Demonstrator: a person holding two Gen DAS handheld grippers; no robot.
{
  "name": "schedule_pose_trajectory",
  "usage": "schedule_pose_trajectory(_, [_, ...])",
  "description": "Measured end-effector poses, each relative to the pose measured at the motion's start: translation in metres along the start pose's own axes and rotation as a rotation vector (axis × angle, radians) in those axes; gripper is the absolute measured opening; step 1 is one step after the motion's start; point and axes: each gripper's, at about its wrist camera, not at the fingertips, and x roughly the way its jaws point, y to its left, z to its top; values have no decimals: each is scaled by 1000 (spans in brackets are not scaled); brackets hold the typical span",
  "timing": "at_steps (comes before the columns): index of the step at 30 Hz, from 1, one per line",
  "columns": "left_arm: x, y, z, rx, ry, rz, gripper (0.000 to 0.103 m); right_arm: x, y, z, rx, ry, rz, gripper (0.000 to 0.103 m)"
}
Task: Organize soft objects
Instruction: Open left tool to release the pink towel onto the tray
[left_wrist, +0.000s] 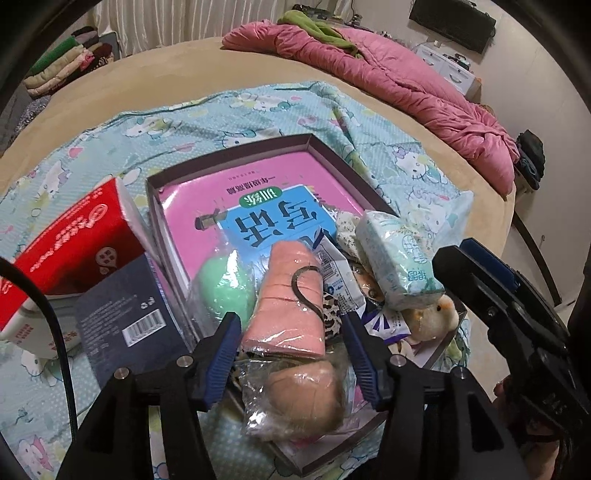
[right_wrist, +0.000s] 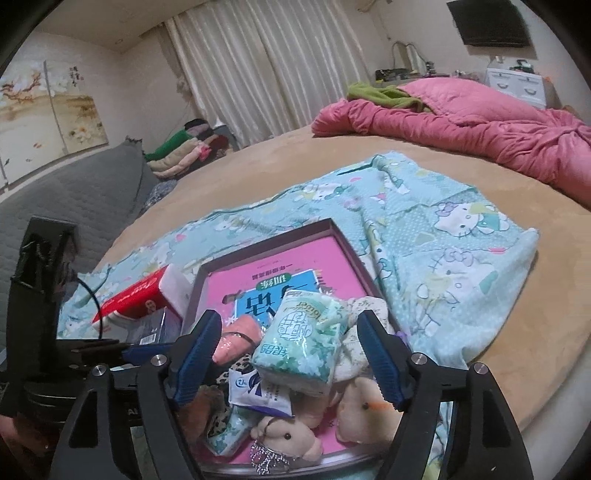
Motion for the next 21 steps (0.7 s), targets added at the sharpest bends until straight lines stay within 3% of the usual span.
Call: schedule_pose_trajectory(21, [-52, 12, -9, -42, -110, 22, 71, -25, 16, 5, 64, -9, -160, 79])
